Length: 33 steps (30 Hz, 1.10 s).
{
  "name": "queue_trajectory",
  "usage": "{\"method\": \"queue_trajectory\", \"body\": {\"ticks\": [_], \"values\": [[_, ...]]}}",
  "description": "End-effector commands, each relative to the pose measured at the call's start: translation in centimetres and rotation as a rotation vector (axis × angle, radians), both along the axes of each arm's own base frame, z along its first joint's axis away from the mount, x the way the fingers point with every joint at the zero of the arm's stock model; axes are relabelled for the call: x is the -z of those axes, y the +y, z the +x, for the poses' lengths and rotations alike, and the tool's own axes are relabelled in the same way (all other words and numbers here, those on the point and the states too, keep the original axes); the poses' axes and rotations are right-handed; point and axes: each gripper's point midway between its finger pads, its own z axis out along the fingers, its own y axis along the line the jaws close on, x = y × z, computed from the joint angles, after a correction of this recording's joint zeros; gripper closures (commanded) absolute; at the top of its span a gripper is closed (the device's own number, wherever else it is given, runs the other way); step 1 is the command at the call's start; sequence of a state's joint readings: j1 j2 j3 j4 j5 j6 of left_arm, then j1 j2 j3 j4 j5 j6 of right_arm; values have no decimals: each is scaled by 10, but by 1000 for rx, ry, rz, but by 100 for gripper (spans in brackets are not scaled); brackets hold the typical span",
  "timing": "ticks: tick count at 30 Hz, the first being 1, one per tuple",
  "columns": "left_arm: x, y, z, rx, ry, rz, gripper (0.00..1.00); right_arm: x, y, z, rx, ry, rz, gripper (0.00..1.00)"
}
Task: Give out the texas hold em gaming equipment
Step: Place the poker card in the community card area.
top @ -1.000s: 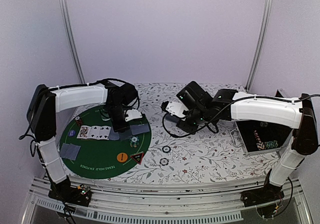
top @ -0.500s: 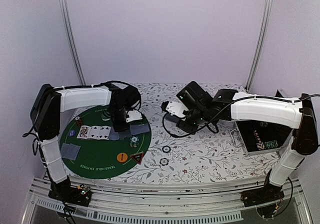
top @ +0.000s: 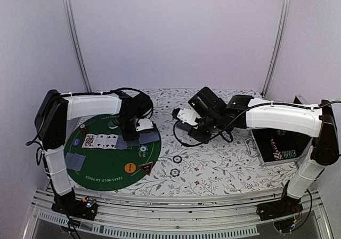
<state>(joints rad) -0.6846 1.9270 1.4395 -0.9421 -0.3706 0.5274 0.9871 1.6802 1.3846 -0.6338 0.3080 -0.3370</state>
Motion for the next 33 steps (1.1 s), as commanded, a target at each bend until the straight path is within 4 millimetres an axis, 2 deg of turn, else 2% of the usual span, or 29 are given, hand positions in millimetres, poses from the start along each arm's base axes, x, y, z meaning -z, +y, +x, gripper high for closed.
{"method": "queue_trajectory", "body": {"ticks": [1, 13, 20, 29, 33], "values": [[8, -1, 0, 22, -8, 38, 78, -13, -1, 1, 13, -16, 26, 52], [-3, 3, 16, 16, -115, 68, 60, -12, -1, 1, 13, -12, 20, 52], [-10, 6, 33, 2, -204, 98, 52, -11, -4, 0, 18, -9, 18, 52], [-34, -6, 46, -16, -300, 14, 48, -12, -3, 0, 16, -13, 18, 52], [-46, -26, 48, -101, -328, -174, 44, -11, -3, 0, 15, -12, 20, 52]]}}
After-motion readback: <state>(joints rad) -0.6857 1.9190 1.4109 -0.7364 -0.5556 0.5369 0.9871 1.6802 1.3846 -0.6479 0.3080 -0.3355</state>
